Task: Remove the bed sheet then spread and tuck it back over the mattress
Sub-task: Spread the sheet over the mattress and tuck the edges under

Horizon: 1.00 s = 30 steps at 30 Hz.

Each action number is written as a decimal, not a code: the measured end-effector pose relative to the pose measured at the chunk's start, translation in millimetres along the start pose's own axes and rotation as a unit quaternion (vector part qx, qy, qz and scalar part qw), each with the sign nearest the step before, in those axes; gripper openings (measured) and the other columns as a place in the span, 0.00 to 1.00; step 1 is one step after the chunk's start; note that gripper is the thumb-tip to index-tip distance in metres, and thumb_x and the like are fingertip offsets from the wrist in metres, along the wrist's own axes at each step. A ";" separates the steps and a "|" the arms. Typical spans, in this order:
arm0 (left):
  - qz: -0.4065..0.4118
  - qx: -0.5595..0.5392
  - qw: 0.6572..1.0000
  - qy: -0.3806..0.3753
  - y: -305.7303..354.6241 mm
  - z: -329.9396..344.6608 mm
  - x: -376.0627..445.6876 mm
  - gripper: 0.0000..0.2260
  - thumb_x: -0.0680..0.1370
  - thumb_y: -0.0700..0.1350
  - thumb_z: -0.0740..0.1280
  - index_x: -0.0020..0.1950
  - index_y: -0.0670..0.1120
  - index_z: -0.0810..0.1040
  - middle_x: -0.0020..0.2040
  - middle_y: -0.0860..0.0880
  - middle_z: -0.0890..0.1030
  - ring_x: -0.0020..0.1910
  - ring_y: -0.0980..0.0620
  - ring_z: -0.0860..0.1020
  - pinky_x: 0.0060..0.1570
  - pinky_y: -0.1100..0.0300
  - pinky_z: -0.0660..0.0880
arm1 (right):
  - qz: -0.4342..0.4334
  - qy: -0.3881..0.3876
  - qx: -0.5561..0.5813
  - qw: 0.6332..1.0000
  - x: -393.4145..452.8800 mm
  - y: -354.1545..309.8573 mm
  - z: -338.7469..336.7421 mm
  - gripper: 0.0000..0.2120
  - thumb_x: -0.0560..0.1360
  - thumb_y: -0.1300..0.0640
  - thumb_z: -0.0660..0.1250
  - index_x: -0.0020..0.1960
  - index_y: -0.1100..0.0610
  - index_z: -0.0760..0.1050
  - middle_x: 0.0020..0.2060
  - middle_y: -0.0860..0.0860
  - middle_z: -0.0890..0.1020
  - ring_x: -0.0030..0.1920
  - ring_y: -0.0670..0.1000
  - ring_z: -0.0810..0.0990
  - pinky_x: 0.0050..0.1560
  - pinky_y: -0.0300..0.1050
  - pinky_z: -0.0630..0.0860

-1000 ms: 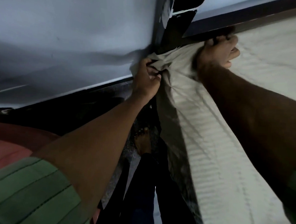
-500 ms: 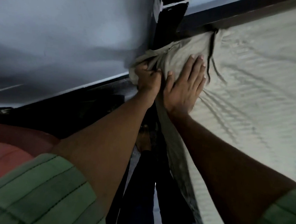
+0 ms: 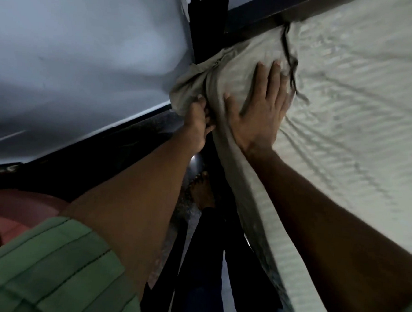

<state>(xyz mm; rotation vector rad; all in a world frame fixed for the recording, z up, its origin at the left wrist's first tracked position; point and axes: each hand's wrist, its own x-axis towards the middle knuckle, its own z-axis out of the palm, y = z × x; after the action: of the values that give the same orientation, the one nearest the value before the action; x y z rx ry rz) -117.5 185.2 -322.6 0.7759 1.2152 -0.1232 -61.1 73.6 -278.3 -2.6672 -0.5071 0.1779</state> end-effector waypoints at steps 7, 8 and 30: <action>-0.015 -0.041 0.999 0.002 7.4 -8.0 20.9 0.23 0.83 0.58 0.57 0.68 0.45 0.79 0.65 0.39 0.81 0.65 0.37 0.78 0.63 0.44 0.78 | -0.002 0.000 0.206 0.979 -133.1 -27.4 -1.9 0.23 0.75 0.66 0.69 0.70 0.62 0.74 0.67 0.58 0.76 0.69 0.60 0.73 0.72 0.57 0.68; -0.010 -0.031 0.999 0.004 10.4 -9.9 22.4 0.22 0.82 0.57 0.59 0.66 0.46 0.80 0.66 0.39 0.80 0.66 0.36 0.78 0.68 0.41 0.74 | 0.037 -0.024 0.244 0.969 -149.0 -32.9 8.1 0.23 0.75 0.66 0.67 0.69 0.60 0.75 0.66 0.56 0.78 0.67 0.58 0.75 0.70 0.58 0.70; -0.024 0.114 0.991 -0.061 19.1 -34.8 107.9 0.26 0.80 0.56 0.53 0.75 0.49 0.74 0.65 0.45 0.82 0.65 0.45 0.79 0.66 0.48 0.72 | 0.518 0.172 0.830 0.111 -65.0 -24.2 152.8 0.30 0.82 0.41 0.48 0.77 0.55 0.69 0.72 0.54 0.76 0.53 0.59 0.80 0.49 0.50 0.72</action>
<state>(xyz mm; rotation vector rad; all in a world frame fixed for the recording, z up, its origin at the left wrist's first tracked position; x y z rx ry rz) -95.5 253.5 -412.3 0.9246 1.1156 -0.3486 -159.3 127.3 -403.2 -0.0815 1.2060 0.2169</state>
